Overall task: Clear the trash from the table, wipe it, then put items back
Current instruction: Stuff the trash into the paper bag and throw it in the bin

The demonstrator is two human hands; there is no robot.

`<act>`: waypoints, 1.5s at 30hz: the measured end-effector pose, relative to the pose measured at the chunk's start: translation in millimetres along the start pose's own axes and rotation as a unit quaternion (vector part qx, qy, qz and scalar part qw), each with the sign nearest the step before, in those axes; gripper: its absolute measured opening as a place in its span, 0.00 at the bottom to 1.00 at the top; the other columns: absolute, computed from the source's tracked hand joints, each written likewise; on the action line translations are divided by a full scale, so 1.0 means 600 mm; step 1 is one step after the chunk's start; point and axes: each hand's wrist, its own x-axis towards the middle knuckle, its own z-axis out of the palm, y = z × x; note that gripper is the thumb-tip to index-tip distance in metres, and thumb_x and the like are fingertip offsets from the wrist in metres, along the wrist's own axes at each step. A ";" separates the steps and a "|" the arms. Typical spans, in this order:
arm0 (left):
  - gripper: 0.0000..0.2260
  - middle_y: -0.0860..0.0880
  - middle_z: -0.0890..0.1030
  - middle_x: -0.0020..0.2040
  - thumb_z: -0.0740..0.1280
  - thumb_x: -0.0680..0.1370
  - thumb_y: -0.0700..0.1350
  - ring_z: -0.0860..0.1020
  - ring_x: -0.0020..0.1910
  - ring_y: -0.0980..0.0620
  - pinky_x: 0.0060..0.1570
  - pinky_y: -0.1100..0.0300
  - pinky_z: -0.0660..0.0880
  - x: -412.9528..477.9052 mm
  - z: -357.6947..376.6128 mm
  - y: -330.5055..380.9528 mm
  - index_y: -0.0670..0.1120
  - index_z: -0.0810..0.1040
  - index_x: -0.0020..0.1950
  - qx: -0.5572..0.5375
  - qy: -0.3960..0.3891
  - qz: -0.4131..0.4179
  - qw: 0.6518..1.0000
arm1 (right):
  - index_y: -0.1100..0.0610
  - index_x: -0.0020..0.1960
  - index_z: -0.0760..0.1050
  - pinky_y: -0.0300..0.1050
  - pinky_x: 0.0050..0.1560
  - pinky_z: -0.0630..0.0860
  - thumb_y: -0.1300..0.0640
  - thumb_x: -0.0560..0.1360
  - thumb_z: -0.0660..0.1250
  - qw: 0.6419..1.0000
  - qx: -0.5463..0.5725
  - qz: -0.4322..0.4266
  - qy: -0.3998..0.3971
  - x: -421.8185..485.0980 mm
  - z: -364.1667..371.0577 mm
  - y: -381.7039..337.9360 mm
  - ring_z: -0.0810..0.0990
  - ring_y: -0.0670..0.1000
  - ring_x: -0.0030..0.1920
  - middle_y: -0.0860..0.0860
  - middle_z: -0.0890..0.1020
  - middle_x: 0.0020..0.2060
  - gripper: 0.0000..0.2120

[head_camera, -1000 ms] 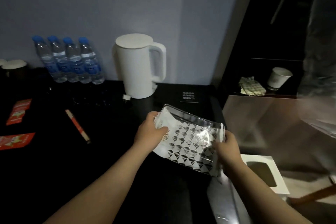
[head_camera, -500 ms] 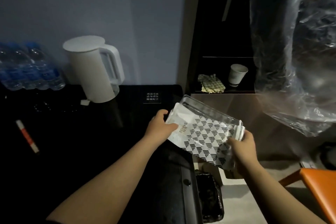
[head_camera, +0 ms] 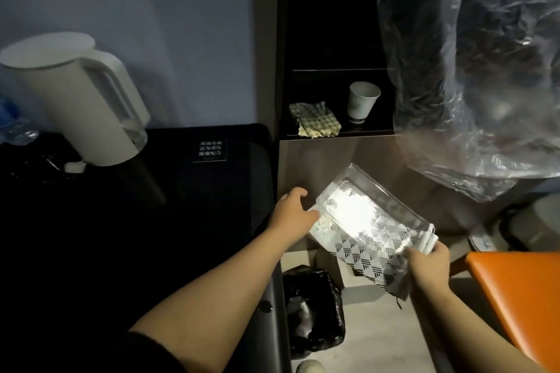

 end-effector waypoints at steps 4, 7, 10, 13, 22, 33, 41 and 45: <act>0.19 0.46 0.71 0.66 0.66 0.76 0.46 0.73 0.61 0.49 0.50 0.64 0.67 0.021 0.060 -0.004 0.48 0.70 0.67 0.029 -0.005 -0.051 0.998 | 0.63 0.51 0.72 0.49 0.45 0.72 0.69 0.73 0.62 0.997 -0.066 0.017 -0.032 0.053 -0.007 0.030 0.77 0.61 0.43 0.60 0.78 0.42 0.08; 0.17 0.45 0.74 0.62 0.66 0.76 0.46 0.75 0.57 0.47 0.48 0.63 0.68 0.028 0.103 -0.023 0.48 0.72 0.64 0.042 0.002 -0.090 0.995 | 0.66 0.58 0.68 0.45 0.46 0.67 0.67 0.75 0.63 0.991 -0.105 0.045 -0.076 0.082 0.007 0.051 0.76 0.60 0.46 0.59 0.76 0.45 0.12; 0.18 0.44 0.72 0.64 0.66 0.76 0.45 0.75 0.59 0.45 0.52 0.62 0.70 0.024 0.141 -0.060 0.47 0.71 0.66 0.051 0.002 -0.147 0.988 | 0.65 0.63 0.64 0.51 0.51 0.73 0.65 0.75 0.64 0.977 -0.150 0.082 -0.126 0.096 0.028 0.083 0.77 0.63 0.52 0.61 0.76 0.48 0.18; 0.17 0.44 0.69 0.66 0.65 0.76 0.44 0.73 0.61 0.43 0.62 0.57 0.70 0.017 0.164 -0.103 0.44 0.72 0.65 0.080 0.015 -0.207 0.975 | 0.62 0.66 0.61 0.58 0.54 0.76 0.65 0.75 0.64 0.962 -0.171 0.120 -0.177 0.100 0.047 0.115 0.76 0.60 0.49 0.61 0.75 0.51 0.22; 0.12 0.40 0.76 0.60 0.62 0.78 0.40 0.76 0.57 0.42 0.52 0.56 0.73 0.043 0.209 -0.169 0.37 0.74 0.59 0.059 0.012 -0.301 0.952 | 0.59 0.75 0.50 0.58 0.67 0.67 0.63 0.74 0.68 0.914 -0.203 0.196 -0.292 0.121 0.118 0.192 0.70 0.65 0.64 0.63 0.69 0.68 0.37; 0.10 0.43 0.78 0.59 0.61 0.78 0.41 0.77 0.56 0.45 0.50 0.60 0.71 0.043 0.223 -0.203 0.43 0.75 0.59 0.016 0.015 -0.348 0.937 | 0.61 0.66 0.64 0.61 0.60 0.72 0.61 0.77 0.62 0.876 -0.147 0.314 -0.336 0.116 0.143 0.217 0.76 0.65 0.53 0.66 0.76 0.50 0.19; 0.06 0.43 0.77 0.51 0.60 0.77 0.38 0.76 0.54 0.43 0.51 0.57 0.72 0.034 0.232 -0.219 0.48 0.72 0.43 0.041 -0.009 -0.348 0.937 | 0.55 0.70 0.63 0.54 0.53 0.69 0.57 0.78 0.62 0.860 -0.182 0.317 -0.356 0.101 0.151 0.240 0.69 0.61 0.61 0.57 0.70 0.58 0.22; 0.13 0.45 0.76 0.60 0.59 0.78 0.38 0.75 0.57 0.46 0.43 0.66 0.69 0.029 0.233 -0.229 0.45 0.74 0.62 0.022 -0.006 -0.354 0.935 | 0.57 0.67 0.66 0.52 0.52 0.71 0.58 0.78 0.62 0.862 -0.180 0.314 -0.356 0.092 0.150 0.247 0.72 0.58 0.54 0.56 0.72 0.53 0.18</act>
